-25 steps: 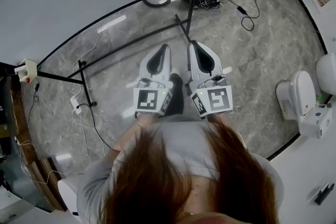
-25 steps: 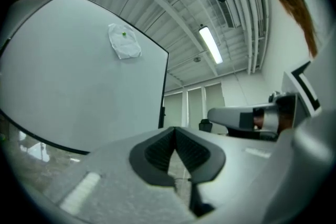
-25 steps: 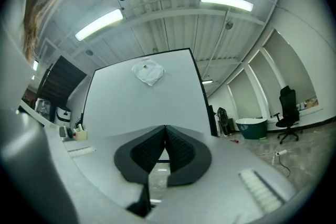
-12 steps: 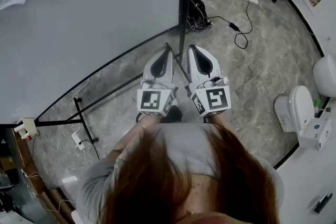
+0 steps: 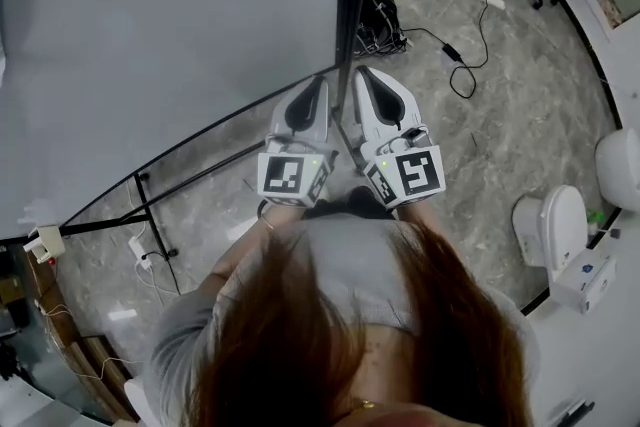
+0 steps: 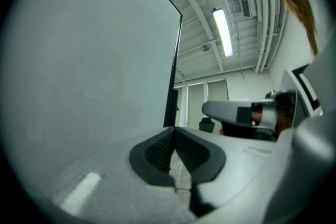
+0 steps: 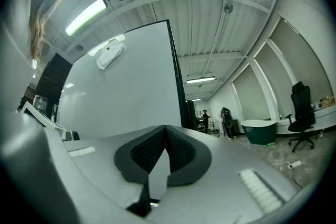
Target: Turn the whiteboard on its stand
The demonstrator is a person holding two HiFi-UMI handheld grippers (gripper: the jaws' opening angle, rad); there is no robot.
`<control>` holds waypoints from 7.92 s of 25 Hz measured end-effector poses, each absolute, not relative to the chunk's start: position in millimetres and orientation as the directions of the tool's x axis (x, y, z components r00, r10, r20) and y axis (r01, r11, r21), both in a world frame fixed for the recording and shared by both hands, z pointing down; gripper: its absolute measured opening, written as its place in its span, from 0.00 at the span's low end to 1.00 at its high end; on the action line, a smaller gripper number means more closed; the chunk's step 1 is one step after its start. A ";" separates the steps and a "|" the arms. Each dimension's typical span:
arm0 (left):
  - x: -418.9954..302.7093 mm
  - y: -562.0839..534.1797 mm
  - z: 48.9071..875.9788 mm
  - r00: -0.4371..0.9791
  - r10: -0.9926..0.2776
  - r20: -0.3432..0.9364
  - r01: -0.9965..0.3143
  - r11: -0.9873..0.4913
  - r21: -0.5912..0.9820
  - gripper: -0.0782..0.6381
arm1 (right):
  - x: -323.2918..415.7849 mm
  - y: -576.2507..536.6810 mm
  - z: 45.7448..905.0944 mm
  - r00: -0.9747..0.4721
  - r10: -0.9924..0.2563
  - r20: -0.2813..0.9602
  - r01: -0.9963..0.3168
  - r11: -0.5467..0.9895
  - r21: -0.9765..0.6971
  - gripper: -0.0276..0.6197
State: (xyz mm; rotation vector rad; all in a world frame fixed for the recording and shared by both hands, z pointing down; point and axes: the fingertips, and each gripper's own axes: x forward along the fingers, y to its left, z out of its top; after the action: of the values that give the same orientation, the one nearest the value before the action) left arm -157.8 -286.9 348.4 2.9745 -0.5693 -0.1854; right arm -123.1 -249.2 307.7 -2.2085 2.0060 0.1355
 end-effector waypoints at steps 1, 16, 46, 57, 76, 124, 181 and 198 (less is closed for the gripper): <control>-155.1 -291.1 346.8 0.915 -0.391 -0.104 -0.377 -0.917 0.131 0.11 | -121.4 -252.5 301.7 0.037 -0.982 -0.183 -0.999 -0.035 -0.017 0.05; -165.2 -305.7 355.6 0.755 -0.649 -0.091 -0.631 -0.758 0.168 0.11 | -62.8 -344.0 206.9 -0.736 -0.675 -0.057 -0.674 0.721 0.163 0.56; -194.6 -307.9 371.1 0.684 -0.725 -0.078 -0.703 -0.684 0.197 0.11 | -102.3 -386.1 222.7 -0.941 -0.335 0.051 -0.335 0.942 0.017 0.18; -215.8 -328.3 384.5 0.699 -0.714 -0.034 -0.694 -0.690 0.205 0.11 | -96.6 -380.5 223.1 -0.944 -0.328 0.039 -0.328 0.945 0.012 0.18; -162.6 -282.6 372.2 0.520 -0.849 -0.095 -0.826 -0.528 0.197 0.11 | -64.4 -340.0 222.0 -0.980 -0.196 0.043 -0.197 0.980 -0.011 0.12; -25.2 -175.7 365.6 0.439 -0.895 -0.075 -0.883 -0.446 0.150 0.11 | 144.4 -295.1 219.6 -0.984 -0.175 0.028 -0.175 0.984 -0.015 0.12; 198.7 -144.1 365.7 0.511 -0.859 -0.022 -0.849 -0.508 0.145 0.11 | 320.6 -231.4 213.5 -0.992 -0.121 0.032 -0.121 0.993 0.007 0.13; 197.8 -153.8 375.1 0.535 -0.845 -0.024 -0.829 -0.530 0.180 0.11 | 323.1 -229.2 214.8 -0.992 -0.106 0.060 -0.105 0.994 0.020 0.12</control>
State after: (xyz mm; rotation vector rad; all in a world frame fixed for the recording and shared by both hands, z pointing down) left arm 197.8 -153.8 375.1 2.6213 -1.4390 -0.1627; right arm 323.1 -229.2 214.8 -0.1700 3.1981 0.0276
